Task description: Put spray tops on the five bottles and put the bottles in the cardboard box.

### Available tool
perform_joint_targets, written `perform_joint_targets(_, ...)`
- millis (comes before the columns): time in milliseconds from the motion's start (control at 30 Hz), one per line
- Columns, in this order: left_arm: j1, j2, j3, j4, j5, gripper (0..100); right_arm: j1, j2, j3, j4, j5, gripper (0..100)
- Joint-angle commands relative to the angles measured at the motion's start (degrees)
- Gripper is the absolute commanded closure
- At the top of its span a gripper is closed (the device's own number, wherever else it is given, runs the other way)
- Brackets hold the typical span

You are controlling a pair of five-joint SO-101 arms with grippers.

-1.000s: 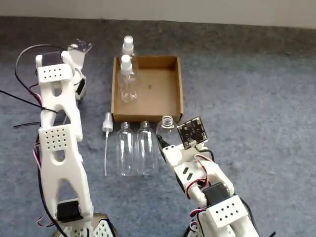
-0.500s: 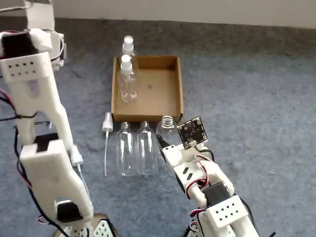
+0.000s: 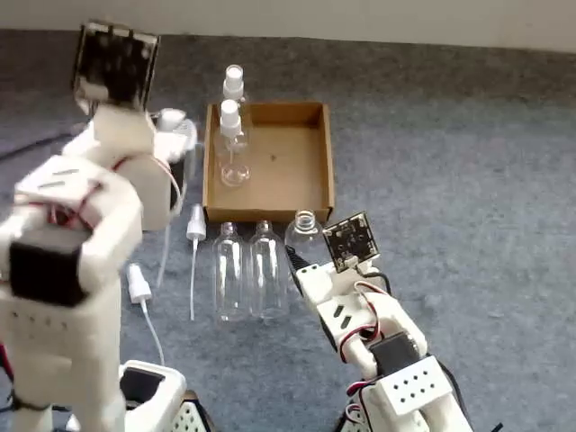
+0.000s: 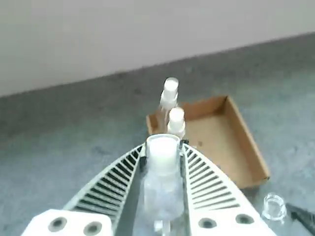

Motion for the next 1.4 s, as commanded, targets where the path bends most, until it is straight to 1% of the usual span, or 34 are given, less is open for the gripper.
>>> perform_joint_targets(0, 7.3, -11.6, 19.6, -28.4, 0.7, 100, -0.7, -1.1, -1.9, 0.2, 0.4, 99.5)
perform_joint_targets(67, 10.4, -12.9, 24.8, -40.0, 0.6, 100, -0.7, -1.1, -1.9, 0.1, 0.4, 99.5)
perform_joint_targets(133, 13.6, -12.5, 27.4, -49.4, 0.6, 100, -0.7, -1.1, -1.9, 0.1, 0.4, 99.5)
perform_joint_targets(167, 15.2, -11.9, 27.5, -52.5, 0.6, 100, -0.7, -1.1, -1.9, 0.1, 0.4, 99.5)
perform_joint_targets(233, 18.7, -10.0, 27.1, -55.6, 0.6, 100, -0.7, -1.1, -1.9, 0.0, 0.6, 99.5)
perform_joint_targets(367, 23.2, -3.7, 24.1, -56.4, 0.6, 100, -0.7, -1.2, -1.9, 0.0, 0.4, 99.5)
perform_joint_targets(500, 24.1, 2.2, 21.0, -56.2, 0.9, 100, -0.7, -2.1, -1.7, 0.0, 0.6, 99.5)
perform_joint_targets(700, 24.9, 3.7, 21.6, -56.1, 0.9, 100, -0.7, -15.2, -0.7, 0.7, 0.6, 99.5)
perform_joint_targets(833, 25.3, 3.6, 23.6, -56.4, 0.9, 100, -0.7, -23.4, 3.6, 5.7, 0.7, 99.5)
perform_joint_targets(900, 25.4, 3.6, 23.6, -56.4, 0.9, 100, -2.1, -25.6, 4.4, 6.5, 0.7, 99.5)
perform_joint_targets(1000, 25.4, 3.6, 23.1, -56.4, 0.9, 100, -2.8, -25.6, 4.8, 6.5, 0.7, 99.5)
perform_joint_targets(1133, 25.5, 3.6, 19.0, -56.1, 0.9, 100, -2.8, -24.4, 4.4, 6.5, 0.7, 99.5)
perform_joint_targets(1367, 28.6, 3.6, 18.2, -54.3, 0.6, 100, -2.6, -24.1, 4.4, 6.5, 0.7, 99.5)
